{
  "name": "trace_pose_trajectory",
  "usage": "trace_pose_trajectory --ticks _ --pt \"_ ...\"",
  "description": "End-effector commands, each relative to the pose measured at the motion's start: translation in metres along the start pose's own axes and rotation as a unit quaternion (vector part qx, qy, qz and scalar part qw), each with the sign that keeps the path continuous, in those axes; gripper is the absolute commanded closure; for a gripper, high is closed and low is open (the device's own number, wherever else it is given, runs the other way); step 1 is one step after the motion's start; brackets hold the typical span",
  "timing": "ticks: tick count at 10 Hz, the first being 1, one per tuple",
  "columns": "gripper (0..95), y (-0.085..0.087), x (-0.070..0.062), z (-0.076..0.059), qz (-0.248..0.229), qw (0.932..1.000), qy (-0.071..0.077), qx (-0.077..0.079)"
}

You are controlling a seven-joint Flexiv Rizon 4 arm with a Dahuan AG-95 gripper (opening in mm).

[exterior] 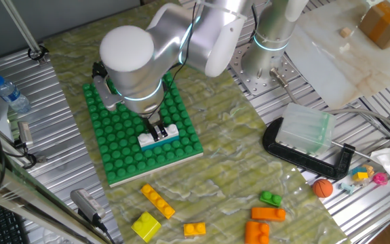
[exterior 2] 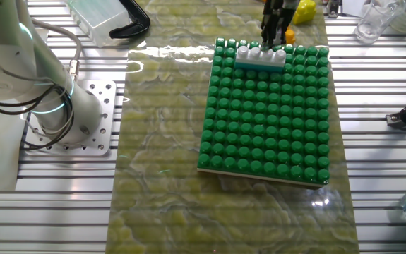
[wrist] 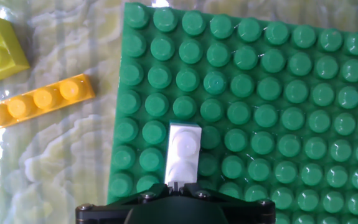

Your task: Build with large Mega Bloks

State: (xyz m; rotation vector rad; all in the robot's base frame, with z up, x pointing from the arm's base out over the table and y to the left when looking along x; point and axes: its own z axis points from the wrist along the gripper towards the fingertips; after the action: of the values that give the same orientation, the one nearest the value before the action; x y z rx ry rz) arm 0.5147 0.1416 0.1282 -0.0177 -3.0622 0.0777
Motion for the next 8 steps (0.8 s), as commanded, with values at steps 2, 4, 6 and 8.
trace_pose_trajectory --ticks 2,4,6,8 --pt "95.0 0.010 0.006 -0.035 0.006 1.0000 0.001 0.000" --pt "95.0 0.017 0.009 -0.044 0.010 0.9998 -0.014 -0.003" --pt "95.0 0.026 0.004 -0.050 0.010 0.9996 -0.023 -0.010" --pt "95.0 0.038 -0.006 -0.048 0.014 0.9996 -0.020 -0.012"
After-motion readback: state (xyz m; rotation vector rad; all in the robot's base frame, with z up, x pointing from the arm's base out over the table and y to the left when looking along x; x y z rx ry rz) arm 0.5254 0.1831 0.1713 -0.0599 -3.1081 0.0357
